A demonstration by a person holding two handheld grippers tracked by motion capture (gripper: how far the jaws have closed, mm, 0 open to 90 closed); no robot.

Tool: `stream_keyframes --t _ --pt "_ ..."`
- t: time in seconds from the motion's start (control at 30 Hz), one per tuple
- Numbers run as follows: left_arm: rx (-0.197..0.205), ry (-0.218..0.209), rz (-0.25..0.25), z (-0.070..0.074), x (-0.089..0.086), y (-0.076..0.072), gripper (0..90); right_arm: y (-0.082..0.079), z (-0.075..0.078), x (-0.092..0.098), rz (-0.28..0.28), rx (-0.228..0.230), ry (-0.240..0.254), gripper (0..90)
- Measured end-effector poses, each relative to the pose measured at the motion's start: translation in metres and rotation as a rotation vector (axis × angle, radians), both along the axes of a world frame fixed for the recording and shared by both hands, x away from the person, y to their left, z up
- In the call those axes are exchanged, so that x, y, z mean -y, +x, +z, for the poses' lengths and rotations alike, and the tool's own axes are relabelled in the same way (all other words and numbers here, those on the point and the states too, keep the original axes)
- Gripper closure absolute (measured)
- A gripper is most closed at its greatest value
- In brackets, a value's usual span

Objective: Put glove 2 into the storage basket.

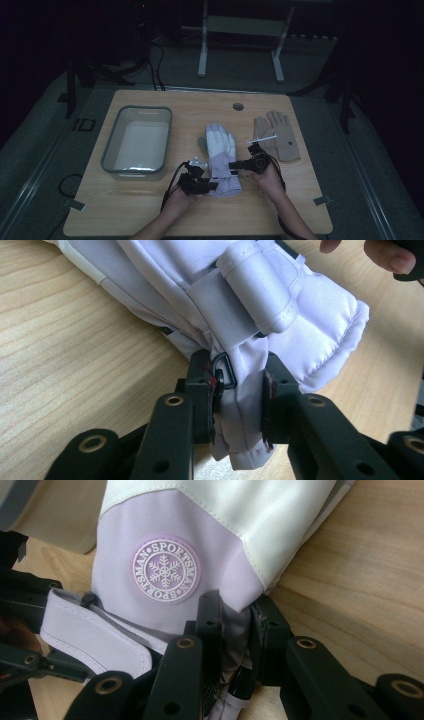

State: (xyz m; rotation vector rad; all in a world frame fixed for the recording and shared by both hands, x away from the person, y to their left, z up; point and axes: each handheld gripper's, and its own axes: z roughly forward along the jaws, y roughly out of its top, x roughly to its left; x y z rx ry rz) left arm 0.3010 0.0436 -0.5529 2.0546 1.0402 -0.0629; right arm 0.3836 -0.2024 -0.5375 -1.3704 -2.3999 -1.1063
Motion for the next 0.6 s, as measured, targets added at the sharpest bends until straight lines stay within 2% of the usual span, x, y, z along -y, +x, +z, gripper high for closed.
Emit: stream_keyframes --t 0.07,0.2,0.4,0.47,0.6 --pt "0.013 0.008 -0.001 0.005 -0.002 0.001 73.0 -0.001 0.006 0.0 0.0 0.021 0.007 77.7" --pt "0.024 -0.009 -0.007 0.019 -0.007 0.004 73.2 -0.004 0.02 -0.001 -0.01 0.058 0.027 77.8" --pt "0.065 -0.002 -0.014 0.041 -0.016 0.009 73.2 -0.005 0.044 -0.006 -0.012 0.129 0.04 77.8" --pt "0.07 -0.001 -0.012 0.045 -0.017 0.01 73.2 -0.005 0.048 -0.007 -0.011 0.135 0.042 77.8" --pt "0.081 0.012 -0.016 0.061 -0.025 0.014 73.2 -0.004 0.062 -0.015 -0.012 0.168 0.051 77.8"
